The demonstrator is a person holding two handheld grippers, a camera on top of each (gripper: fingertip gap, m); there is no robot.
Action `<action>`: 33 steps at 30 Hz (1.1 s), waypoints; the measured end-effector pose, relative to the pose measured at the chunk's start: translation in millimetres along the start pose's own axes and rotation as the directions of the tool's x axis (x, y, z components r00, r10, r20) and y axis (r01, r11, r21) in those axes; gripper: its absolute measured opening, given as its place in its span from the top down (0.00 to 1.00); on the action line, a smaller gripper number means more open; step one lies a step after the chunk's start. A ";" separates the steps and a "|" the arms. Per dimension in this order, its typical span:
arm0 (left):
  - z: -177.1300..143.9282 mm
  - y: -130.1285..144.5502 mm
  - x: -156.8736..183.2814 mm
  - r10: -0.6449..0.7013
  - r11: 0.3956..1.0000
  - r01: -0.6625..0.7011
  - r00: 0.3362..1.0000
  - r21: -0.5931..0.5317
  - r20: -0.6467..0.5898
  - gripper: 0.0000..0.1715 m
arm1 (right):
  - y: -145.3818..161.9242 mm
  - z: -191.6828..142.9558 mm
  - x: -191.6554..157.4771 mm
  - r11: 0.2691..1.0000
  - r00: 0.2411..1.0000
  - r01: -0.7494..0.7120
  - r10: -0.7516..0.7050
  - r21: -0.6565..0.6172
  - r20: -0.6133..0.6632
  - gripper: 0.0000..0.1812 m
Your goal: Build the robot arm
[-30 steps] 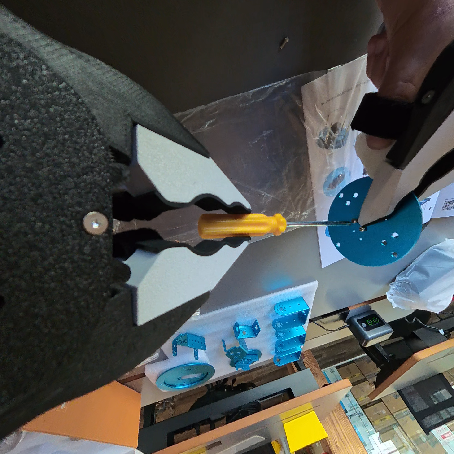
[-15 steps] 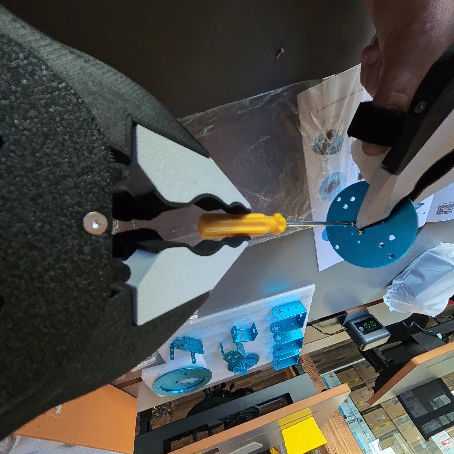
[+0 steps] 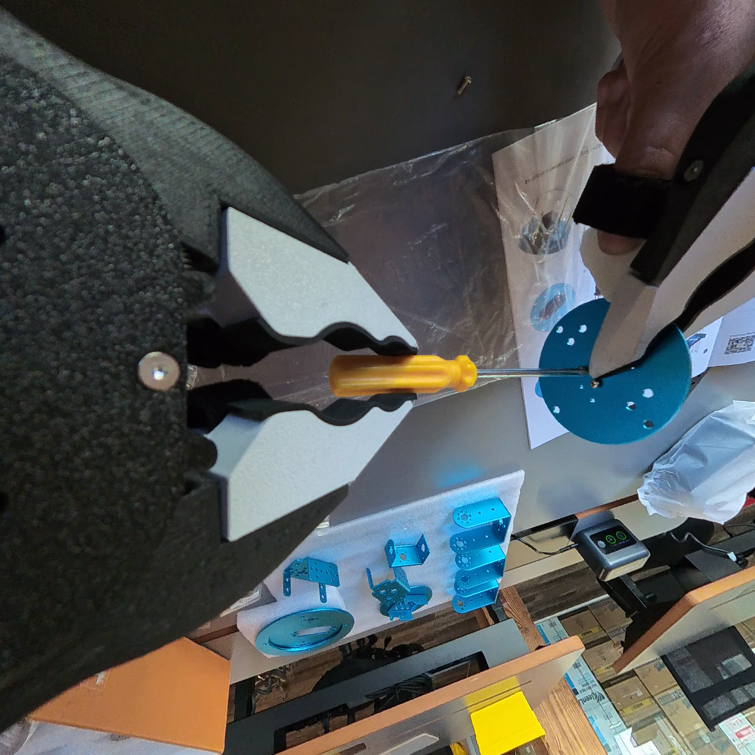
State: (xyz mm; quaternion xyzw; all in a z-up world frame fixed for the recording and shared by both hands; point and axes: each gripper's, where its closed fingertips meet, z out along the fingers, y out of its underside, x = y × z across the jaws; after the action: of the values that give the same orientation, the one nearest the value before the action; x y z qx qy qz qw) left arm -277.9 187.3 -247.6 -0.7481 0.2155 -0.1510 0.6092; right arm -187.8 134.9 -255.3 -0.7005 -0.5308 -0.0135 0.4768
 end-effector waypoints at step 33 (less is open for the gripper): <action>-1.3 -1.0 -2.7 -0.006 1.000 0.006 1.000 0.007 0.010 0.97 | -1.6 -1.2 -1.4 1.000 1.000 -0.003 0.003 0.003 -0.001 0.91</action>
State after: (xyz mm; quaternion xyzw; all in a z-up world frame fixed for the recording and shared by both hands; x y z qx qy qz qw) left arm -280.7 187.7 -246.3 -0.7474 0.2098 -0.1497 0.6123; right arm -189.1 133.0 -254.3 -0.7004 -0.5297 -0.0126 0.4782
